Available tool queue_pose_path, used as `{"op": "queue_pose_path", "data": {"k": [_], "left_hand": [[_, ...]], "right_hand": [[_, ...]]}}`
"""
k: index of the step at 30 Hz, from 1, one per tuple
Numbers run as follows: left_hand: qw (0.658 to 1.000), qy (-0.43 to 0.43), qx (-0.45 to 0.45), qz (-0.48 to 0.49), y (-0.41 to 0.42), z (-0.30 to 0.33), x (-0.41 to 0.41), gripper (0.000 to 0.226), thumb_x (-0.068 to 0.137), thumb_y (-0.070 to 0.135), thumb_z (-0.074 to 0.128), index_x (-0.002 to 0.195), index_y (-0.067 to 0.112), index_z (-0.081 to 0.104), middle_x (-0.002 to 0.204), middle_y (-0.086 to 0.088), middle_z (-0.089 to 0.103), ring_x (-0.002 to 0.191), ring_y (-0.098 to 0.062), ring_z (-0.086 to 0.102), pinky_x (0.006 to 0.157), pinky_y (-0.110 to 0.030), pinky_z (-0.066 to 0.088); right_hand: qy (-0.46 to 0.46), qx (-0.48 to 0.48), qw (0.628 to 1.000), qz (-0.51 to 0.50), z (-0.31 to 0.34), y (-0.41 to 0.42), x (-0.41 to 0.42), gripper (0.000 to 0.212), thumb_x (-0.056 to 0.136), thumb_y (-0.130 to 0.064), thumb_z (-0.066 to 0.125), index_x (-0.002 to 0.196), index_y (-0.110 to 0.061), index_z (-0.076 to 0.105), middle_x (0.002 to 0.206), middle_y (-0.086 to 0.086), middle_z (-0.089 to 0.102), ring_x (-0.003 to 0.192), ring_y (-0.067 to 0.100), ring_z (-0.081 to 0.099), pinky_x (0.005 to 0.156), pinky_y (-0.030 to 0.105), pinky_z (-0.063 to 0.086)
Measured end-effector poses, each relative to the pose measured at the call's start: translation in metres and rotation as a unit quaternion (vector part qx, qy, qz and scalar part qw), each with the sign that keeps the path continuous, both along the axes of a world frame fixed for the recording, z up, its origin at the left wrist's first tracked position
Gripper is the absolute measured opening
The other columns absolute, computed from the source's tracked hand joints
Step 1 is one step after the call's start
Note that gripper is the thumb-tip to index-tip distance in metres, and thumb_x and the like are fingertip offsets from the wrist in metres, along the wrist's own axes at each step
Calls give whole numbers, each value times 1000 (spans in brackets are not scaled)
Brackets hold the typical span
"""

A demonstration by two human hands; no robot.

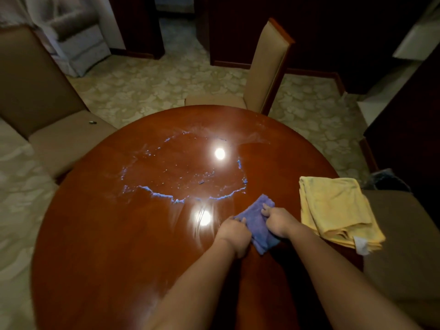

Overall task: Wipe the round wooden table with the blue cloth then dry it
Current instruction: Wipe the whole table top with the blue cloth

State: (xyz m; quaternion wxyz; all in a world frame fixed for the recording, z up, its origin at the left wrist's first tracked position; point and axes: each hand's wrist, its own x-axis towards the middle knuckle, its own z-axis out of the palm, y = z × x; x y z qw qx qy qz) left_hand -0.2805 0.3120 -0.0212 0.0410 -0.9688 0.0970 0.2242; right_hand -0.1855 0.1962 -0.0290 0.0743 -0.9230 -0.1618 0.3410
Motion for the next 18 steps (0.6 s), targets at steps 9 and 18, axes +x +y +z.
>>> {"op": "queue_pose_path", "data": {"k": [9, 18], "left_hand": [[998, -14, 14, 64, 36, -5, 18, 40, 94, 34, 47, 131, 20, 55, 144, -5, 46, 134, -23, 38, 116, -40, 10], [992, -16, 37, 118, 35, -4, 36, 45, 92, 43, 49, 131, 19, 54, 143, -12, 43, 130, -25, 40, 112, -37, 20]], "right_hand": [[2, 51, 999, -1, -11, 40, 27, 50, 103, -23, 32, 153, -22, 23, 157, 11, 22, 142, 32, 27, 115, 43, 25], [-38, 40, 997, 57, -4, 66, 49, 48, 103, -18, 32, 151, -18, 28, 156, 14, 25, 139, 34, 33, 112, 40, 30]]}}
